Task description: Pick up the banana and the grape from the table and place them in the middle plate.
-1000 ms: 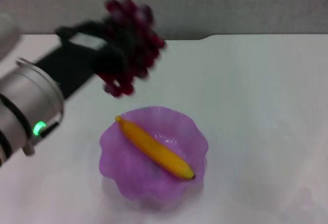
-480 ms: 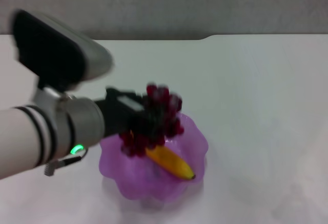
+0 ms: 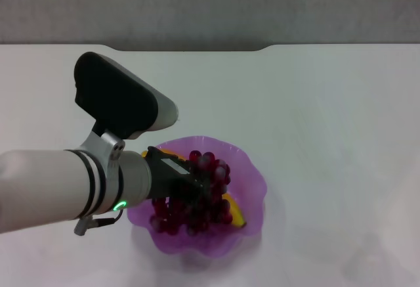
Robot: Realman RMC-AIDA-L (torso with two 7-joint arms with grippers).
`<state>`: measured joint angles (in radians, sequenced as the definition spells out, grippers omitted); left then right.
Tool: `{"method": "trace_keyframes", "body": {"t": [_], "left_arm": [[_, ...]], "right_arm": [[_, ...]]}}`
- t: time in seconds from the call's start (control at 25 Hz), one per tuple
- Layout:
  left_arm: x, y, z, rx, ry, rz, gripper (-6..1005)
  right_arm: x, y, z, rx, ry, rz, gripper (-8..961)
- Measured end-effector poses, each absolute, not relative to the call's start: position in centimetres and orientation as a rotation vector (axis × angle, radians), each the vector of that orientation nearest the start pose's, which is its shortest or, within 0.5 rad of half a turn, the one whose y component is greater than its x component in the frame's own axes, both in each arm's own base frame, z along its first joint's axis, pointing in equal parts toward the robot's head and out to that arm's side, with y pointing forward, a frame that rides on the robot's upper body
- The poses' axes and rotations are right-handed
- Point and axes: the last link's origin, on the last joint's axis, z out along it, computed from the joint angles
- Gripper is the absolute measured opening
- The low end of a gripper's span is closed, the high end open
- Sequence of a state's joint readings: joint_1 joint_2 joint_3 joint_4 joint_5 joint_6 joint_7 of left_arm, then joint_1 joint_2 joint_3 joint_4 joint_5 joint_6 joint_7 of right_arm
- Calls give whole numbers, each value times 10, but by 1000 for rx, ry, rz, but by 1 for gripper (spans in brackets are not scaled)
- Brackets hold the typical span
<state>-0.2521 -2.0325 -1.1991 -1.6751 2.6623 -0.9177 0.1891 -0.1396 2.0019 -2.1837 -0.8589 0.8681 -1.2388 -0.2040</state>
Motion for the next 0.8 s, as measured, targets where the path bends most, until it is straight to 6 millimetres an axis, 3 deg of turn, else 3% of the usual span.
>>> {"method": "trace_keyframes", "body": {"t": [0.28,0.48,0.72,0.8], "left_arm": [[-150,313,-54,-2417,-729,35,263],[-144,310,-57,-2443,-687,33,359],[-138,310,-56,-2446,-646,-3,613],[-134,308,-54,-2448,-632,-15,651]], "right_arm": [[332,222,35,-1197,511,712,5],[332,222,35,-1194,517,720,5],[332,222,35,-1194,517,720,5],[332,222,35,-1194,516,720,5]]}}
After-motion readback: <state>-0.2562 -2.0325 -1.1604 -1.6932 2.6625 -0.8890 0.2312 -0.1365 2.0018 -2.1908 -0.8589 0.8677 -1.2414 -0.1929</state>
